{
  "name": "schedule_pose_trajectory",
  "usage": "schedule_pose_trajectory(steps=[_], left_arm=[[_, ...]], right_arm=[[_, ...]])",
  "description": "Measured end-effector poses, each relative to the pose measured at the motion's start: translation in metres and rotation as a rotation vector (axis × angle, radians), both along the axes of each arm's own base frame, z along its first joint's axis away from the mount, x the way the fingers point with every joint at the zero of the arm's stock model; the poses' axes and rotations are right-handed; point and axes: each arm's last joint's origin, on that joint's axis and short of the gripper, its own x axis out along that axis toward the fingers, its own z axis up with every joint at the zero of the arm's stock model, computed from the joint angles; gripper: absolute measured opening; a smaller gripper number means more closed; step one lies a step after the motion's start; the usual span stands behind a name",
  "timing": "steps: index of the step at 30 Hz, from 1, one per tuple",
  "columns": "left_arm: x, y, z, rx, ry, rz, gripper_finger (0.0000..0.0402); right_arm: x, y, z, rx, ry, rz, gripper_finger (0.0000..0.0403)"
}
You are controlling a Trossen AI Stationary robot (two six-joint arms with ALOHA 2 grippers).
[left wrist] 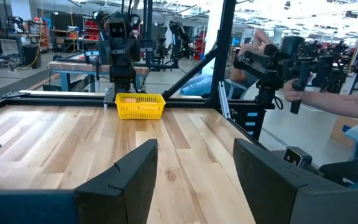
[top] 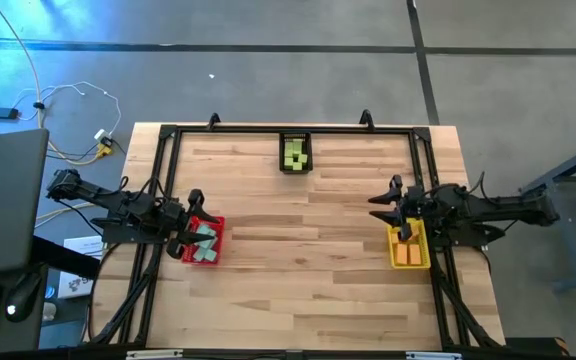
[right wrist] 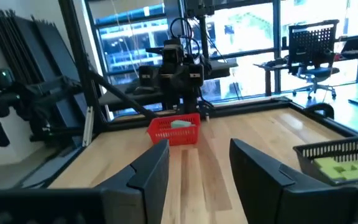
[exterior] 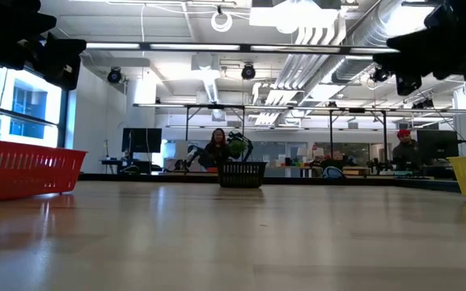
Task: Sort & place blocks by color
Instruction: Return to Home Position
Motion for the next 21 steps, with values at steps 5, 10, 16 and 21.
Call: schedule_pose_trajectory(steps=[5,10,16,21], left_arm=[[0.0,0.0,0.0,0.0,0.0,0.0,0.02],[0.0,0.0,0.0,0.0,0.0,0.0,0.02],[0.0,0.0,0.0,0.0,0.0,0.0,0.02],[0.0,0.0,0.0,0.0,0.0,0.0,0.02]], right_arm=[[-0.004,0.0,-0.01,0.053,0.01,0.01,0.0153],[-0.006,0.0,-0.013,0.02,0.037,-0.005,0.0153],[-0.005,-0.002,-0.02,0.033,0.103,-0.059,0.0153],[-0.005,-0.002,-0.02,-0.052,0.11,-0.062,0.0153]])
